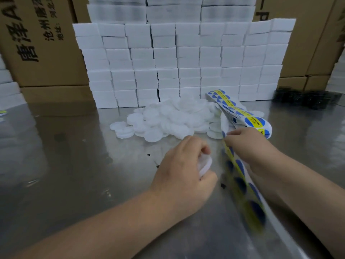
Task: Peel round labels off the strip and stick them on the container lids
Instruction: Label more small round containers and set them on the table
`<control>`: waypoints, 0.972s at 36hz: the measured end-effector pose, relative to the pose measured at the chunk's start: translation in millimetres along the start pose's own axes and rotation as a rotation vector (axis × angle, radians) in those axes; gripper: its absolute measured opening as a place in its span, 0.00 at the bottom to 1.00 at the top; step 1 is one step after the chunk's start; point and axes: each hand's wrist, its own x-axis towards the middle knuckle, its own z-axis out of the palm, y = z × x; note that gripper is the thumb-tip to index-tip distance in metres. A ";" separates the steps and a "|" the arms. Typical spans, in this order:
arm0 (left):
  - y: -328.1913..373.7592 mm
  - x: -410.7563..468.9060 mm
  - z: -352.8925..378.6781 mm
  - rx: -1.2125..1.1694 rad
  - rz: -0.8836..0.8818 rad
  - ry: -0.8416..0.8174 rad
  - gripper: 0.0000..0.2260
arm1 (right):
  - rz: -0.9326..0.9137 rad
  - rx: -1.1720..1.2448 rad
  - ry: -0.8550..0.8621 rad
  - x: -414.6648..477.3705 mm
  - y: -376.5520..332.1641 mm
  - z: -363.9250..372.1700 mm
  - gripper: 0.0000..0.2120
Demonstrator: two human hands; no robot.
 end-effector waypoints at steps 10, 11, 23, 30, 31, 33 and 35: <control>-3.1 -2.3 1.7 0.180 0.119 -0.027 0.17 | 0.091 0.427 -0.035 1.2 -2.3 -11.0 0.08; -3.3 -2.2 1.2 0.185 0.122 -0.039 0.18 | 0.120 0.484 -0.041 -0.7 -4.8 -10.7 0.10; 4.0 -3.2 -2.1 0.214 0.149 -0.052 0.25 | 0.194 1.075 -0.167 -19.3 -24.4 -0.2 0.10; 1.9 -2.0 -1.3 0.289 0.197 -0.039 0.31 | 0.267 1.144 -0.286 -25.3 -28.4 0.3 0.14; 1.7 -1.6 -1.5 0.294 0.203 -0.040 0.32 | 0.267 1.149 -0.301 -25.9 -28.7 -0.2 0.14; 1.1 -0.3 -2.4 0.317 0.218 -0.035 0.33 | 0.270 1.191 -0.307 -25.1 -29.1 -1.6 0.15; 1.4 0.4 -3.5 0.346 0.229 -0.031 0.34 | 0.271 1.255 -0.312 -23.6 -29.2 -3.7 0.15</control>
